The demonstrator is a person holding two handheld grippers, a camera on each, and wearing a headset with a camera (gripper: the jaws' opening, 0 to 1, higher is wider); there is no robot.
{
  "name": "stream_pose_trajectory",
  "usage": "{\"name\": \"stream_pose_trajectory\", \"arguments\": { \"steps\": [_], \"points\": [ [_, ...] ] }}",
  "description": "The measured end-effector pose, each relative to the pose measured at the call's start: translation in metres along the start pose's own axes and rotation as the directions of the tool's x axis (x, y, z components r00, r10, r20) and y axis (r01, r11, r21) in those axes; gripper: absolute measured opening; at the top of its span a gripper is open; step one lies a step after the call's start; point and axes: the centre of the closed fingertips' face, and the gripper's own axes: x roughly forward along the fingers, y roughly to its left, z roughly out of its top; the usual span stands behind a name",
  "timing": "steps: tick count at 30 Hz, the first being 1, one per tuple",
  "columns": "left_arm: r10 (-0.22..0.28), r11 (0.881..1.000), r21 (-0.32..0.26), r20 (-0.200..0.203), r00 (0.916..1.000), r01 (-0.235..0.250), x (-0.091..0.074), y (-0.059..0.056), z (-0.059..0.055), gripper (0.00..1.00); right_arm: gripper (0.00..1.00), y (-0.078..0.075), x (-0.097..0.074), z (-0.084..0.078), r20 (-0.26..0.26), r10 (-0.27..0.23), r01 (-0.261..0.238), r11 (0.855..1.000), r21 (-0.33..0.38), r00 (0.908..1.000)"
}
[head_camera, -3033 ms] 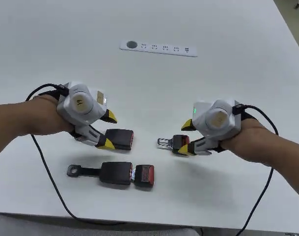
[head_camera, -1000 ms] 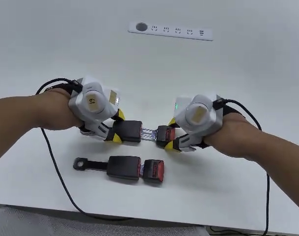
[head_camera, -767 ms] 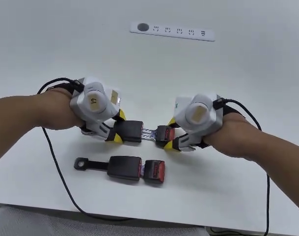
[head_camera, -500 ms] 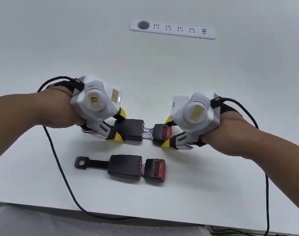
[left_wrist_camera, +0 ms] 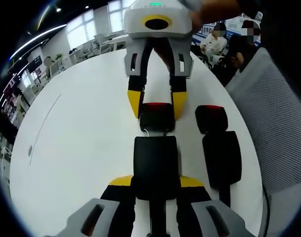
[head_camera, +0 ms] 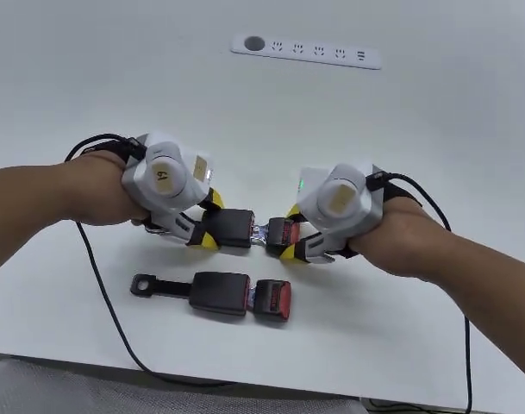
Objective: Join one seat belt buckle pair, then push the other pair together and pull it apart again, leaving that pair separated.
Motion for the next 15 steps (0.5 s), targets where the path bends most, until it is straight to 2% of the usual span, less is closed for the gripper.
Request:
{"name": "stream_pose_trajectory", "arguments": {
  "steps": [4,10,13,15],
  "points": [
    [-0.002,1.0,0.002,0.002,1.0,0.002,0.0,0.0,-0.001,0.31,0.29,0.004,0.002,0.006,0.007,-0.003,0.003,1.0,-0.015,1.0],
    [0.002,1.0,-0.003,0.015,0.9999,-0.002,-0.001,-0.001,0.0,0.31,0.28,0.001,0.005,0.009,0.009,-0.002,0.002,1.0,-0.014,1.0],
    [-0.002,1.0,0.003,0.005,1.0,0.002,0.0,-0.001,0.0,0.31,0.28,0.001,0.008,0.013,-0.022,-0.004,0.003,0.999,-0.042,0.9997],
    [0.0,1.0,0.002,0.007,1.0,0.0,0.0,-0.001,-0.001,0.31,0.28,0.001,0.007,0.012,-0.018,-0.002,0.001,0.999,-0.042,0.9998]
  ]
}}
